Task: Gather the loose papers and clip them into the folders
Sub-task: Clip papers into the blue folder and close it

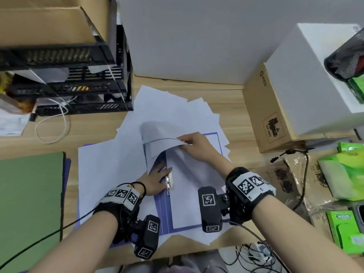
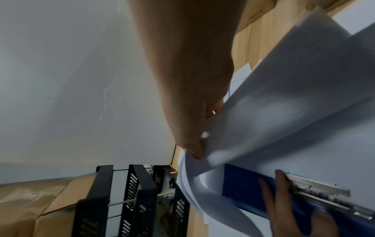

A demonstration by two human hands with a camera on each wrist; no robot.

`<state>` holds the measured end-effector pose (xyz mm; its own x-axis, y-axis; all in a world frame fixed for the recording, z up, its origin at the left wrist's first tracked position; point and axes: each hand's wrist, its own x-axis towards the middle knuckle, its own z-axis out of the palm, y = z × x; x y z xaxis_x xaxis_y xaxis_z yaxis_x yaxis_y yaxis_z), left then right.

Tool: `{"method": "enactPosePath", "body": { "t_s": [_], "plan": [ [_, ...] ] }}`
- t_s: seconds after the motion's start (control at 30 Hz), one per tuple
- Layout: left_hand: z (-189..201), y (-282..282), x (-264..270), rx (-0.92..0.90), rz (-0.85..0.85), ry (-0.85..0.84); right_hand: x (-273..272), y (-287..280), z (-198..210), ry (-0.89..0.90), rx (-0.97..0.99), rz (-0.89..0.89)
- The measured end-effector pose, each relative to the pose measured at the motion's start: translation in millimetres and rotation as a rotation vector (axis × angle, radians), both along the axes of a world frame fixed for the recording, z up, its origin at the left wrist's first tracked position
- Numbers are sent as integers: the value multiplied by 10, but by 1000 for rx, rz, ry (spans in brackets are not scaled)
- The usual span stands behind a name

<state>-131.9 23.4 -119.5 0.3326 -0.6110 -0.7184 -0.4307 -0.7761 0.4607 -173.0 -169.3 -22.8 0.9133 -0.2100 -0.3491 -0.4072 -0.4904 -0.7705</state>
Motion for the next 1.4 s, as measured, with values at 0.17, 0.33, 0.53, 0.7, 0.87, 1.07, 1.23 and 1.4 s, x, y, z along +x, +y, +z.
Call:
{"method": "enactPosePath", "body": {
  "t_s": [0.17,0.33,0.53,0.7,0.87,1.07,1.23,1.4],
  "plan": [
    [42,277,-28,12,-15,59,18,341,97,-32,77,10],
    [93,557,-5,43,-25,74,5,490,283,-162,70,-65],
    [326,661,113,-176,345,105,9,344,672,-275,290,-503],
    [543,873,360,-588,1043,172,-201,169,361,-235,422,-712],
    [811,1091,368,-588,1135,657,-565,383,-78,90,390,-670],
    [676,989,228,-427,973,327,-654,629,-56,150,366,-520],
    [753,986,252,-641,1087,268,-493,571,280,29,515,-291],
    [1027,958,427,-814,1070,221,-318,505,537,-189,445,-349]
  ]
}}
